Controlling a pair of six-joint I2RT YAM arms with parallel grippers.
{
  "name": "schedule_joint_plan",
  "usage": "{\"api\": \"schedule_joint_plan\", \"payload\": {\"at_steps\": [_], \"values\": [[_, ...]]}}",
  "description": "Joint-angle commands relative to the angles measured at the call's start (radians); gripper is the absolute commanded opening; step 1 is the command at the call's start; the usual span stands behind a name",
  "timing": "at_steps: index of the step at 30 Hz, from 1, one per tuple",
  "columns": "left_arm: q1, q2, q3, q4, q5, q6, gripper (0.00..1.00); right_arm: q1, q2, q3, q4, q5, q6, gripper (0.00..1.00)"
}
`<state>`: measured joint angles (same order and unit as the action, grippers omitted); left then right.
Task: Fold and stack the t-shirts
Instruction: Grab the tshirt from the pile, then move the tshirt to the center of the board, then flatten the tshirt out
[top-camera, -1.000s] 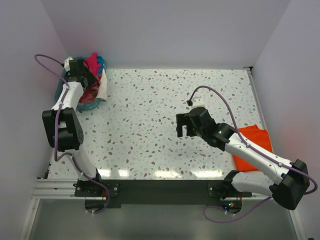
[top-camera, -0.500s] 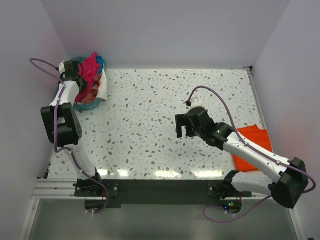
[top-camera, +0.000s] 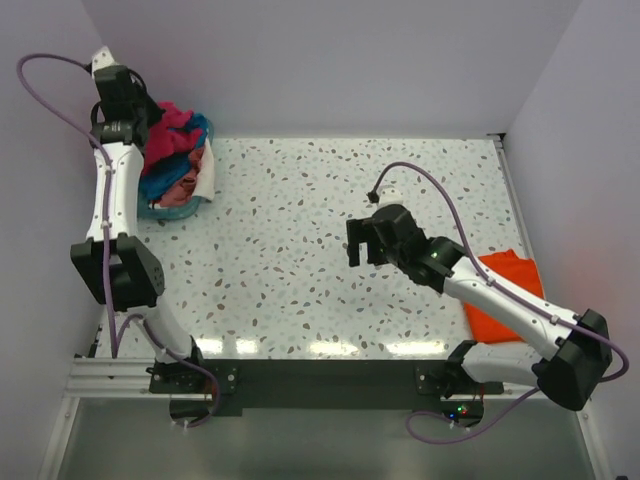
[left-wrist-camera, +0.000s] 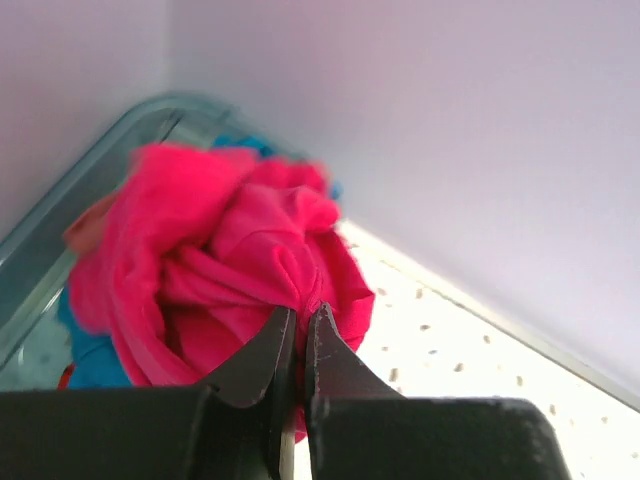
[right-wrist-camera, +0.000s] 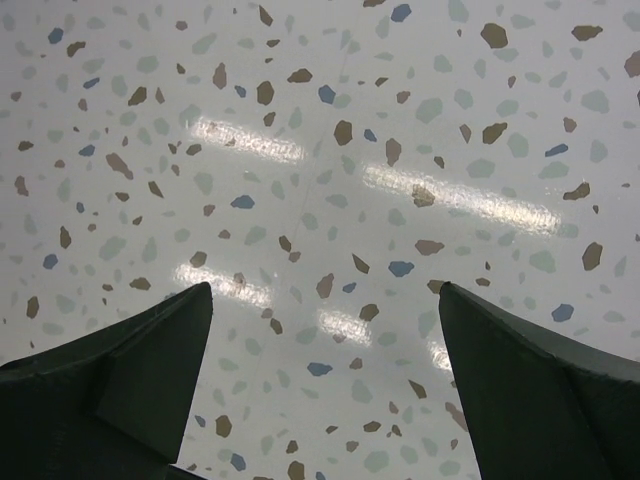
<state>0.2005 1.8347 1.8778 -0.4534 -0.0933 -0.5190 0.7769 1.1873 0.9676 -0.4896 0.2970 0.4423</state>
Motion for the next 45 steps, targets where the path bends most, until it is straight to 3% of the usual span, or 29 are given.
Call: {"api": "schedule_joint_plan", "payload": {"at_steps": [1,10,15,18,19,21,25,27,31,35,39,45], "values": [[-0.131,-0.185,0.115,0.013,0.05,0.091,0.0,-0.004,0.0,0.081,0.032,0.027,-0.019,0.99],[-0.494,-0.391,0.07,0.009,0.018,0.122,0.0,-0.004,-0.043,0.161,0.013,0.086,-0.034,0.99],[-0.544,-0.448,-0.119,0.059,0.064,0.036,0.0,-0.002,-0.068,0.155,0.013,0.165,-0.045,0.99],[-0.543,-0.419,-0.319,0.119,0.113,-0.021,0.21,-0.004,-0.046,0.154,-0.016,0.204,-0.033,0.99],[-0.541,-0.398,-0.389,0.128,0.136,-0.03,0.45,-0.002,-0.043,0.152,-0.024,0.217,-0.021,0.99],[-0.529,-0.332,-0.431,0.11,0.165,-0.052,0.68,-0.004,-0.034,0.135,-0.044,0.235,-0.008,0.99],[-0.53,-0.37,-0.651,0.2,0.227,-0.082,0.78,-0.004,-0.048,0.088,-0.067,0.271,0.01,0.99],[-0.542,-0.42,-0.729,0.229,0.228,-0.091,0.78,-0.004,-0.051,0.051,-0.063,0.275,0.018,0.99],[-0.605,-0.492,-0.92,0.228,0.202,-0.101,0.64,-0.007,-0.008,0.01,-0.017,0.22,0.032,0.99],[-0.702,-0.537,-1.032,0.242,0.159,-0.127,0.57,-0.007,0.066,0.008,0.026,0.124,0.041,0.9],[-0.751,-0.563,-1.121,0.254,0.127,-0.151,0.52,-0.002,0.116,-0.041,0.116,-0.031,0.091,0.76],[-0.751,-0.578,-1.22,0.274,0.102,-0.17,0.53,0.056,0.152,-0.181,0.204,-0.073,0.225,0.75]]}}
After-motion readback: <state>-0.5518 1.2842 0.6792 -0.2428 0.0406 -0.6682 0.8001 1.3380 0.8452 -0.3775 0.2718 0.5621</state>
